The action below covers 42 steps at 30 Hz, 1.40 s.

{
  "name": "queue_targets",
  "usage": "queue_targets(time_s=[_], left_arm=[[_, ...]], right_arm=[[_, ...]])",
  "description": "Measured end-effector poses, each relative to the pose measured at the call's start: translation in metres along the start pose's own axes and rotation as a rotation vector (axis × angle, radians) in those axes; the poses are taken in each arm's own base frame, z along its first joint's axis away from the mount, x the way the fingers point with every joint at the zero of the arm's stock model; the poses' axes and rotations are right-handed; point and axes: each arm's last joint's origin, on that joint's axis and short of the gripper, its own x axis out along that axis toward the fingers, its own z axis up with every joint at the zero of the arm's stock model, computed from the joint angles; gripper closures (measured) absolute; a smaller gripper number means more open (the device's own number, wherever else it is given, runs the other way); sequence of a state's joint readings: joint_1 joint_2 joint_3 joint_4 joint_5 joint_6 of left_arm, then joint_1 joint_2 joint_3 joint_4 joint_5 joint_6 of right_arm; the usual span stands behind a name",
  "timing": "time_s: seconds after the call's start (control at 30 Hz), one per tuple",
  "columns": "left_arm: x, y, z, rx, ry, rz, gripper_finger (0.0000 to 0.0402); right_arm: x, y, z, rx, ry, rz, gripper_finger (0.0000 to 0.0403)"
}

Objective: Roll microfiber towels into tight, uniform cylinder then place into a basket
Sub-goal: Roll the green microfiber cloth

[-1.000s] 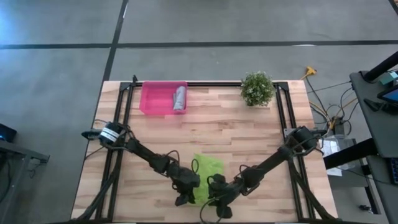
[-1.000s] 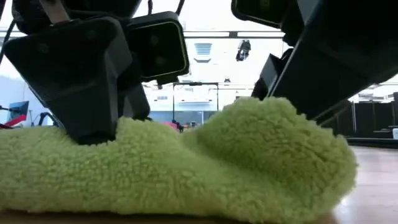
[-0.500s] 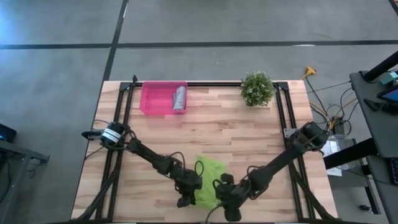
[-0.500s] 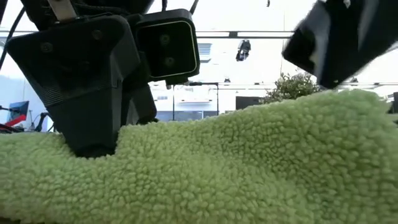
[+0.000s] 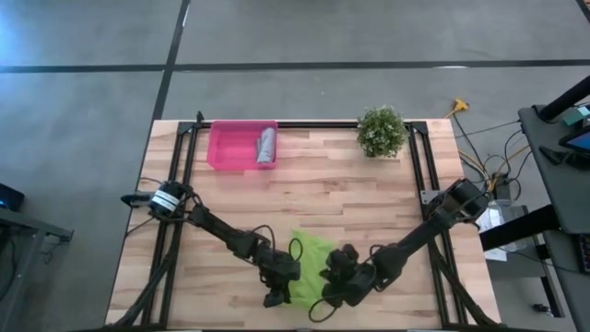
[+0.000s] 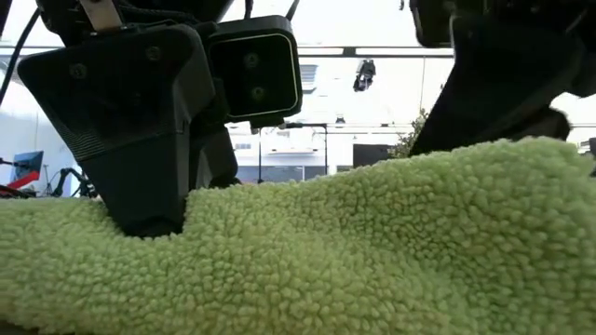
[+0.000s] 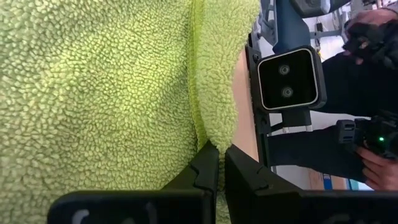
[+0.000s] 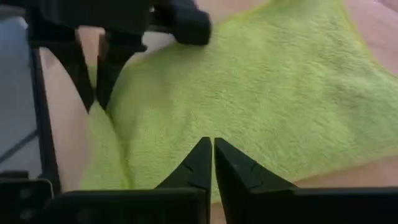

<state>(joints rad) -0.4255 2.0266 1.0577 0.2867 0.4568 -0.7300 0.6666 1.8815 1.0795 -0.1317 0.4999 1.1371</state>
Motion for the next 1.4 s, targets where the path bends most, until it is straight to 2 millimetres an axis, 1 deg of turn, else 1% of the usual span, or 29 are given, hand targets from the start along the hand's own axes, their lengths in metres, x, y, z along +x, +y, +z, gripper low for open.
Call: queue_targets(time_s=[0.07,0.13,0.2,0.3,0.37,0.5,0.6,0.7,0.83,0.97,1.07,1.2,1.3,1.4], left_arm=[[0.0,0.0,0.0,-0.001,-0.001,0.0,0.0402],[0.0,0.0,0.0,-0.001,-0.002,0.001,0.0402],[0.0,0.0,0.0,0.0,-0.003,0.001,0.0402],[0.0,-0.001,0.001,0.0,-0.004,0.001,0.0402],[0.0,-0.001,0.002,0.0,-0.006,0.002,0.0402],[0.0,-0.001,0.002,-0.004,-0.011,0.006,0.0402],[0.0,-0.001,0.002,-0.021,-0.02,0.012,0.0402],[0.0,-0.001,0.004,-0.032,-0.038,0.027,0.0402],[0.0,-0.002,0.007,-0.074,-0.075,0.055,0.0401],[-0.001,-0.002,0.012,-0.091,-0.093,0.102,0.0401],[-0.002,0.0,0.015,-0.11,-0.08,0.16,0.0401],[-0.004,0.002,0.017,-0.117,-0.089,0.187,0.0401],[-0.006,0.005,0.02,-0.124,-0.101,0.195,0.0401],[-0.009,0.01,0.024,-0.136,-0.114,0.202,0.0401]], right_arm=[[0.007,-0.008,0.003,-0.027,0.03,-0.027,0.0393],[0.015,-0.026,0.002,-0.054,0.068,-0.125,0.0394],[0.021,-0.043,0.002,-0.041,0.08,-0.188,0.0394],[0.029,-0.061,0.007,0.002,0.065,-0.189,0.0394],[0.034,-0.071,0.009,-0.002,0.069,-0.161,0.0394],[0.04,-0.081,0.013,-0.006,0.054,-0.11,0.0394],[0.042,-0.084,0.016,-0.019,0.054,-0.105,0.0394],[0.044,-0.087,0.02,-0.08,0.06,-0.103,0.0394],[0.05,-0.096,0.032,-0.162,0.084,-0.097,0.0394],[0.053,-0.107,0.045,-0.17,0.072,-0.123,0.0394],[0.047,-0.107,0.052,-0.187,0.06,-0.121,0.0394],[0.03,-0.105,0.061,-0.223,0.051,-0.113,0.0394],[0.007,-0.099,0.069,-0.214,0.041,-0.097,0.0394],[-0.021,-0.09,0.071,-0.226,0.031,-0.053,0.0394]])
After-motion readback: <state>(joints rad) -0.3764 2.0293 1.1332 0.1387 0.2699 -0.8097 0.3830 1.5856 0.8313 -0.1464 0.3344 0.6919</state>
